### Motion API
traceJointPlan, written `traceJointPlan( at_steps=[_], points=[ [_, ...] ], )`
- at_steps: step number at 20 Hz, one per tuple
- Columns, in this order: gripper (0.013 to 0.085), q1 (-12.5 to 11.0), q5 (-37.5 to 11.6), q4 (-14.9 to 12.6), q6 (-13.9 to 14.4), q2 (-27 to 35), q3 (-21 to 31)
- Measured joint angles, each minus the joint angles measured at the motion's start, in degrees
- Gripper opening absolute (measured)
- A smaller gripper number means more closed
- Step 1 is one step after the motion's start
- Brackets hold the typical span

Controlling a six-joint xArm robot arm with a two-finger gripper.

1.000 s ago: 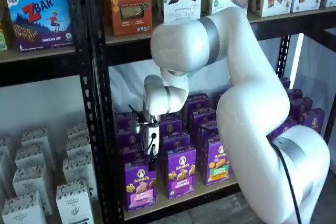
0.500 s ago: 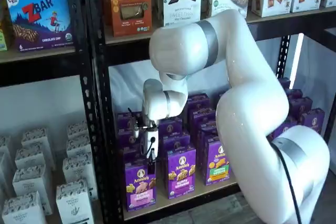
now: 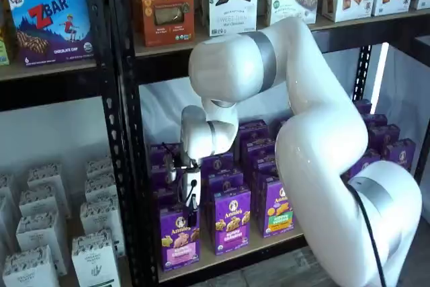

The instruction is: Pick up the purple box with a pink patch in the middle, on the bottom shelf, the first box from the left

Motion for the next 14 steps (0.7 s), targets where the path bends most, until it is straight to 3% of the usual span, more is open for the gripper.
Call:
traceJointPlan(
  at_steps=[14],
  points=[
    [0.085,0.2,-2.6,-0.7,0.7,1.3,-0.2]
  ],
)
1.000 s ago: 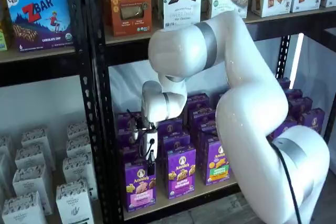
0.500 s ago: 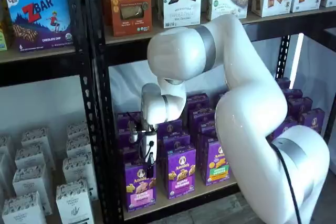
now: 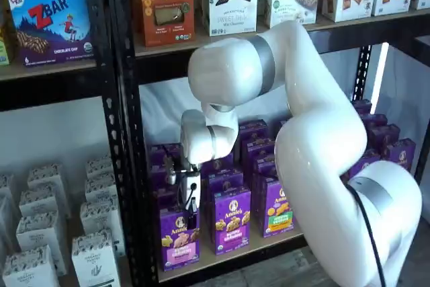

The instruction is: Pick up the purple box with a pink patch in the middle, on the bottom shelf, the first box from the left

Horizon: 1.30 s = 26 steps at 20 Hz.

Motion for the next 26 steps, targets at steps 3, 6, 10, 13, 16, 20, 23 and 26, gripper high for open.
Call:
traceJointPlan(
  at_steps=[3,6,10,13,16,20,23,26],
  points=[
    [0.085,0.1,-0.1,0.2,-0.1,0.2,-0.2],
    [0.085,0.1,-0.3,0.8,-0.6,0.4,-0.3],
    [0.073,0.1,-0.5,1.5,-1.2,0.5,-0.4],
    [0.069,0.2,-0.5,1.2,-0.9,0.6,-0.5],
    [0.069,0.2,-0.8,0.9,-0.6,0.8,-0.7],
    [0.069,0.3,-0.5,1.1,-0.7,1.1,-1.2],
    [0.065,0.3,-0.4,1.3,-0.8,1.2,-1.4],
    [0.057,0.4,-0.5,1.4,-0.8,1.3,-1.4]
  ],
)
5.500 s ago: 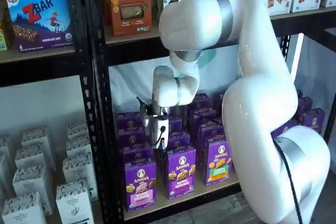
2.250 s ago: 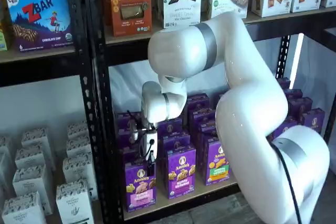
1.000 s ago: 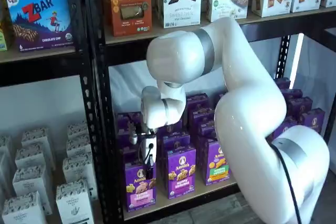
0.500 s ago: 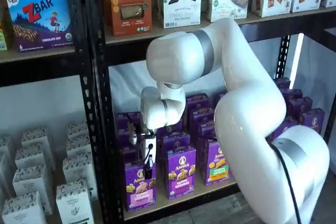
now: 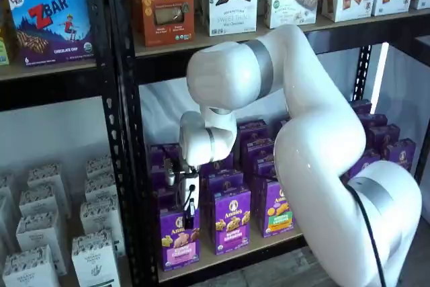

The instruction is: Pick up the purple box with a pink patch in the middle, on the bottom shelf, the first box from the left

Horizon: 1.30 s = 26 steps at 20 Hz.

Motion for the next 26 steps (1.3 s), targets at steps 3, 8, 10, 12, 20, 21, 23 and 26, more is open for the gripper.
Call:
traceJointPlan(
  at_steps=[3,8,10,12,20,21,23,26],
  points=[
    [0.049,0.0,-0.3,0.1,-0.1,0.1,0.0],
    [0.049,0.1,-0.6,0.0,0.1,0.1,0.0],
    [0.049,0.1,-0.4,0.0,0.1,0.2,-0.1],
    [0.049,0.1,-0.2,0.0,0.0,0.2,-0.2],
    [0.037,0.0,-0.3,-0.4,0.3,-0.1,0.1],
    [0.037,0.0,-0.4,-0.7,0.7,-0.2,0.2],
    [0.037,0.0,-0.6,-1.3,1.2,-0.3,0.5],
    [0.037,0.0,-0.6,-2.2,1.9,-0.8,1.1]
  ],
)
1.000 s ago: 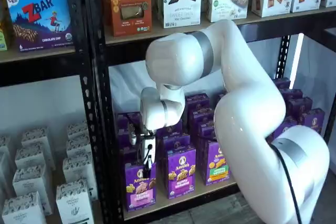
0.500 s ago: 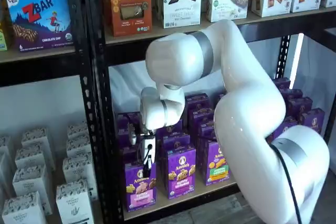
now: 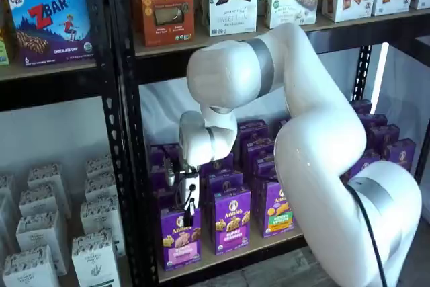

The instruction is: Pick up the purple box with a pink patch in the middle, on the bottom shelf, the first box from the left

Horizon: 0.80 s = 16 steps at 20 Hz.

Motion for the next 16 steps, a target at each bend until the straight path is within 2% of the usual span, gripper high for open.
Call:
traceJointPlan(
  at_steps=[3,16],
  points=[
    [0.037,0.0,-0.1,-1.0,0.9,-0.5,0.6],
    [0.037,0.3,-0.5,-2.0,1.9,-4.5,5.6]
  ],
)
